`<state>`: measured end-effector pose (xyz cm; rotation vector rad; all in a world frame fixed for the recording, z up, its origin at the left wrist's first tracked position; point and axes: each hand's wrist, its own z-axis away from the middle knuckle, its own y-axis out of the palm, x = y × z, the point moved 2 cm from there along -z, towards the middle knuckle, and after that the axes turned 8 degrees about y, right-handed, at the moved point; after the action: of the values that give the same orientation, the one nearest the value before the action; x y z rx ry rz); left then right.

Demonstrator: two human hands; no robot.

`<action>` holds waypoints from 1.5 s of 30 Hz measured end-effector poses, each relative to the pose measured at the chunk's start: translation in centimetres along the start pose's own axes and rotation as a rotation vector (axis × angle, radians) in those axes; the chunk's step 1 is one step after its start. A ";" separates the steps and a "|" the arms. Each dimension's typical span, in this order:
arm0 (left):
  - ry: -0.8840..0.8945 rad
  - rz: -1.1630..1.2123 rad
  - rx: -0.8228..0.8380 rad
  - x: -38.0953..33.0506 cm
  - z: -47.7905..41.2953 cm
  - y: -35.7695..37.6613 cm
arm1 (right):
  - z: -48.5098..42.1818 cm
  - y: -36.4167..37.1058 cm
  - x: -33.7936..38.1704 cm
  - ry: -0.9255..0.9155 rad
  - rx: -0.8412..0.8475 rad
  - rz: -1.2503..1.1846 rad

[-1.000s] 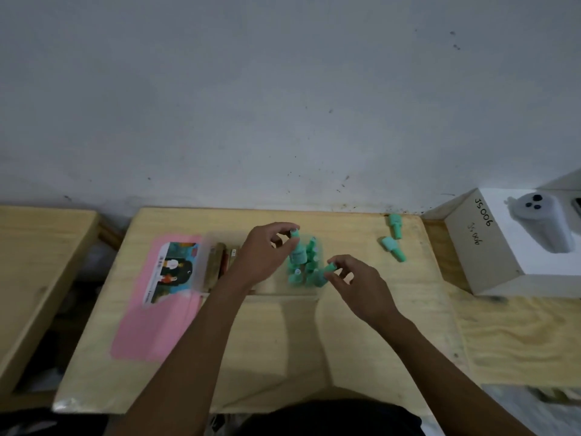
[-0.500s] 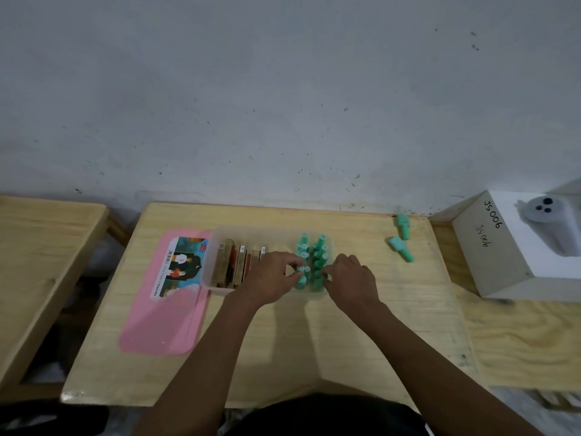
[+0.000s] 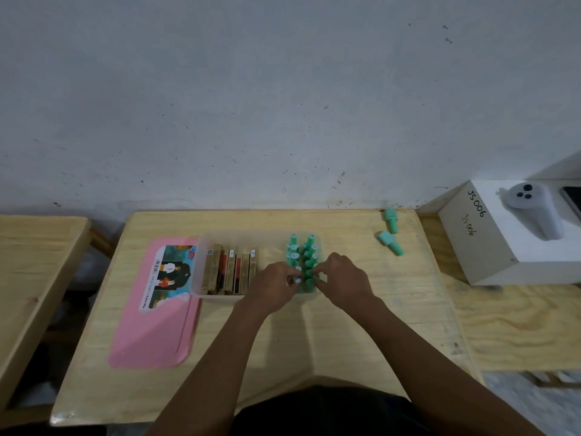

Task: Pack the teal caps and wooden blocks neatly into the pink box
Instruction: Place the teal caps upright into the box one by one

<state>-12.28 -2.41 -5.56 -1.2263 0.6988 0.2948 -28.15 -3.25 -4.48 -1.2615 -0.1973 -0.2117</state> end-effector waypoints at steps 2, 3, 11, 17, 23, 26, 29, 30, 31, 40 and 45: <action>0.006 -0.016 -0.007 -0.2 -0.1 0.1 | 0.1 0.1 -0.1 0.008 0.002 -0.016; 0.011 -0.027 -0.009 -0.3 -0.2 0.1 | 0.1 0.2 -0.1 0.009 0.002 -0.019; 0.031 -0.085 -0.058 -0.7 0.3 0.3 | 0.1 0.5 -0.3 0.004 -0.007 -0.033; 0.043 -0.072 -0.085 -1.1 0.3 0.4 | -0.1 0.7 -0.5 -0.003 -0.003 -0.040; 0.042 -0.073 -0.117 -1.3 0.4 0.2 | 0.2 0.7 -1.3 -0.070 -0.007 -0.087; 0.045 -0.084 -0.123 -1.2 0.4 0.3 | 0.7 0.7 -2.3 -0.098 -0.009 -0.175; 0.044 -0.099 -0.113 -1.2 0.3 0.4 | 1.1 0.0 -4.3 -0.046 -0.030 -0.255; 0.049 -0.104 -0.120 -1.4 0.2 0.2 | 1.0 -0.4 -5.2 -0.014 -0.048 -0.284; 0.055 -0.108 -0.129 -1.6 0.0 0.1 | 1.0 -0.9 -6.4 0.027 -0.066 -0.318; 0.122 0.105 -0.179 -6.3 -5.9 -0.2 | 0.5 -3.6 -16.9 0.361 -0.135 -0.484; 0.151 0.194 -0.115 -9.0 -11.5 1.1 | -0.6 -3.8 -20.1 0.443 -0.098 -0.503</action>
<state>-23.57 -11.33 -2.61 -1.3012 0.9448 0.4108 -48.48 -3.92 -6.42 -1.2129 -0.1186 -0.9331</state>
